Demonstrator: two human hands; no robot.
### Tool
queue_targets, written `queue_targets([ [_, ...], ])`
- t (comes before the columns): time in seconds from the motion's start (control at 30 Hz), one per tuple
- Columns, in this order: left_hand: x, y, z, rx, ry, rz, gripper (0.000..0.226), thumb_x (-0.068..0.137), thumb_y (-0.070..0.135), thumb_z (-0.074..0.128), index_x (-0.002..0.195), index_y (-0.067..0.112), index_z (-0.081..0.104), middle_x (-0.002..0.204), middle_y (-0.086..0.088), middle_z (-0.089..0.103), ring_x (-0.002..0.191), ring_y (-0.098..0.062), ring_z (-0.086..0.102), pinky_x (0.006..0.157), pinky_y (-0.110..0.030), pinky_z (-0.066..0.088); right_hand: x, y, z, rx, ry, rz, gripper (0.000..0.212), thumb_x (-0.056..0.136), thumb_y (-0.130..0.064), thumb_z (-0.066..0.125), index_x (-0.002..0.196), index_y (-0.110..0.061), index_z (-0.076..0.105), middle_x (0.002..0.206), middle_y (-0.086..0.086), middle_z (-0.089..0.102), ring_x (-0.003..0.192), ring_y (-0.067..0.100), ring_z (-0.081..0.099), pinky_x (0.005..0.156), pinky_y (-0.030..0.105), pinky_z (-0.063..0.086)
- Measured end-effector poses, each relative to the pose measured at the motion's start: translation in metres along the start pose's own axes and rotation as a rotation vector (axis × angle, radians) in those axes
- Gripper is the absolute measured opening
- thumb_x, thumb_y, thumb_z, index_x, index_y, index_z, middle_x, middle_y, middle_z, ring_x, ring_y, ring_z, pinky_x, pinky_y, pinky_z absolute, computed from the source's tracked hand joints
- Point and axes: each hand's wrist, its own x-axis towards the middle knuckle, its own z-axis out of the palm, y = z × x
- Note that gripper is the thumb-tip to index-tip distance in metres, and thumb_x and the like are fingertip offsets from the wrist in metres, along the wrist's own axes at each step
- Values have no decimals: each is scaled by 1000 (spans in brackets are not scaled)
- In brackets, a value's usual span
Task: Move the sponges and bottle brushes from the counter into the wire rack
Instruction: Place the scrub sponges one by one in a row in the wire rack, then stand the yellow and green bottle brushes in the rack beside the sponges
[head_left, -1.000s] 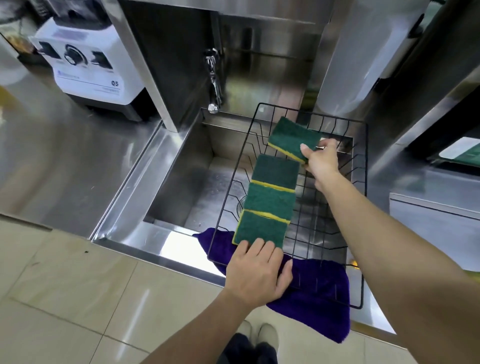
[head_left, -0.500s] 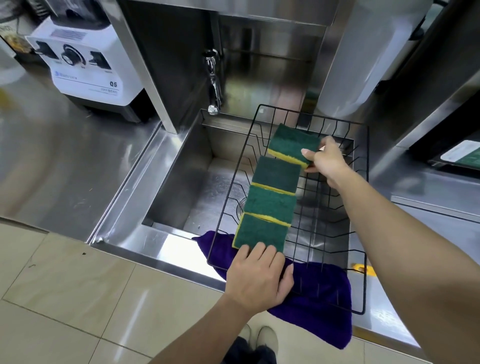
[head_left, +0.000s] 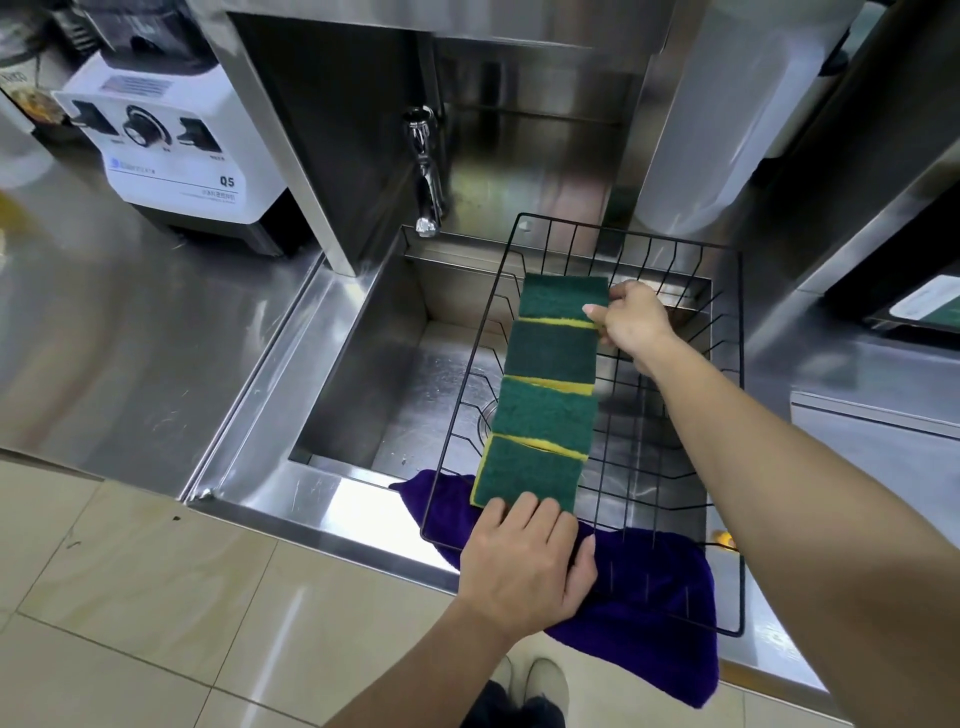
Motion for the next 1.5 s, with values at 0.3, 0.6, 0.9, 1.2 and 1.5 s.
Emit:
queue_targets([
  [0.3, 0, -1, 0, 14, -12, 14, 36, 94, 33, 43, 65, 16, 53, 63, 1, 48, 59, -18, 44, 56, -31, 33, -18, 3, -22, -60, -203, 10, 44, 92, -12, 54, 135, -4, 47, 142, 14, 49, 132, 27, 44, 113, 39, 35],
  [0.6, 1, -3, 0, 27, -51, 26, 34, 92, 32, 45, 64, 14, 54, 62, 0, 50, 59, -21, 47, 55, -33, 35, -49, 13, -40, -56, -115, -66, 54, 91, -19, 56, 140, -9, 35, 118, 7, 53, 109, 21, 52, 95, 31, 40],
  [0.9, 4, -3, -2, 41, -59, 71, 35, 92, 29, 44, 63, 13, 54, 60, -3, 50, 56, -24, 48, 51, -34, 34, -105, 52, -115, -45, 264, -136, 13, 88, -13, 57, 97, -8, 63, 71, 7, 58, 65, 18, 53, 60, 25, 41],
  [1.2, 11, 15, -5, 12, -95, 69, 37, 92, 33, 42, 67, 10, 55, 63, -7, 51, 59, -28, 50, 58, -38, 34, -182, 111, -143, -283, -60, 194, 35, 81, 4, 53, 116, 7, 54, 53, 9, 51, 38, 17, 37, 36, 20, 28],
  [1.5, 8, 37, -1, -28, -170, 68, 42, 92, 35, 38, 66, 9, 59, 62, -7, 54, 59, -29, 53, 58, -36, 36, -203, 156, -137, -217, -12, 448, 18, 83, 1, 41, 85, 5, 59, 60, 20, 61, 36, 24, 57, 42, 28, 52],
])
